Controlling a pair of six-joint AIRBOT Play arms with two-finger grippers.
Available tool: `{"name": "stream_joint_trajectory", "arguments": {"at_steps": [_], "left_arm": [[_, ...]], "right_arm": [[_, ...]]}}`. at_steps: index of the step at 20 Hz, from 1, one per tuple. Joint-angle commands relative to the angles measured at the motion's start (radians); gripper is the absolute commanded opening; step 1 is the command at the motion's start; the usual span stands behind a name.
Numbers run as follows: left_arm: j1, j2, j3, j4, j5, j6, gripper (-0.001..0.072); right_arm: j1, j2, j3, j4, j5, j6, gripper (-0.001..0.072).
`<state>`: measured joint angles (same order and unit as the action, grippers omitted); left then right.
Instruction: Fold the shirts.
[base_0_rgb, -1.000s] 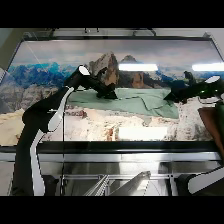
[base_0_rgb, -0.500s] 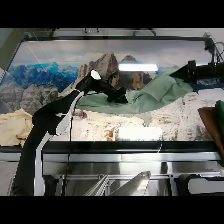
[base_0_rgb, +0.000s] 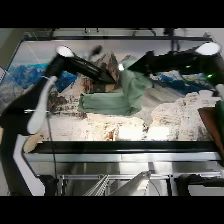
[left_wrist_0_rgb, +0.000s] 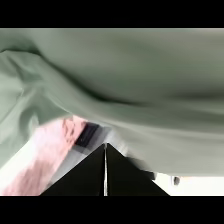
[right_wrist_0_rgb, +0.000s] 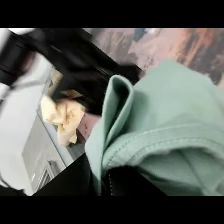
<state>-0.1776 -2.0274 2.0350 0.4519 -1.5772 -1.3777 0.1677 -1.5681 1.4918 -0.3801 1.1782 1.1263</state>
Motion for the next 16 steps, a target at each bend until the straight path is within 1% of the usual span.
{"name": "stream_joint_trajectory", "arguments": {"at_steps": [1,3,4,5,6,7,8,9,10,12,13,15,16], "left_arm": [[0.257,0.179,0.000,-0.027,-0.081,0.019,0.0002],[0.374,0.249,0.000,-0.027,-0.054,0.019,0.0003],[0.423,0.274,-0.001,-0.026,-0.059,0.019,0.0003],[0.455,0.290,-0.001,-0.026,-0.069,0.019,0.0003],[0.483,0.304,-0.001,-0.026,-0.077,0.020,0.0003],[0.500,0.312,-0.001,-0.026,-0.092,0.031,0.0003],[0.508,0.313,-0.001,-0.027,-0.113,0.046,0.0002],[0.508,0.313,-0.003,-0.024,-0.135,0.055,0.0002],[0.506,0.318,-0.028,-0.027,-0.143,0.062,0.0002],[0.492,0.323,-0.096,-0.028,-0.139,0.083,0.0002],[0.480,0.323,-0.137,-0.028,-0.139,0.103,0.0002],[0.456,0.323,-0.216,-0.027,-0.141,0.122,0.0002],[0.446,0.323,-0.250,-0.028,-0.141,0.124,0.0002]], "right_arm": [[0.222,-0.117,0.001,-0.020,-0.277,-0.019,0.0025],[0.332,-0.225,0.005,-0.014,-0.463,-0.031,0.0029],[0.383,-0.286,0.027,0.027,-0.533,-0.037,0.0241],[0.419,-0.336,0.066,0.092,-0.542,-0.113,0.0445],[0.449,-0.374,0.110,0.159,-0.521,-0.214,0.0408],[0.459,-0.385,0.142,0.187,-0.465,-0.264,0.0216],[0.452,-0.376,0.158,0.171,-0.404,-0.275,0.0084],[0.428,-0.352,0.163,0.150,-0.334,-0.274,0.0070],[0.392,-0.324,0.163,0.124,-0.262,-0.258,0.0024],[0.293,-0.256,0.163,-0.031,-0.139,-0.105,0.0024],[0.238,-0.219,0.162,-0.173,-0.085,0.006,0.0024],[0.143,-0.153,0.152,-0.529,0.013,0.256,0.0023],[0.103,-0.129,0.136,-0.674,0.052,0.344,0.0023]]}}
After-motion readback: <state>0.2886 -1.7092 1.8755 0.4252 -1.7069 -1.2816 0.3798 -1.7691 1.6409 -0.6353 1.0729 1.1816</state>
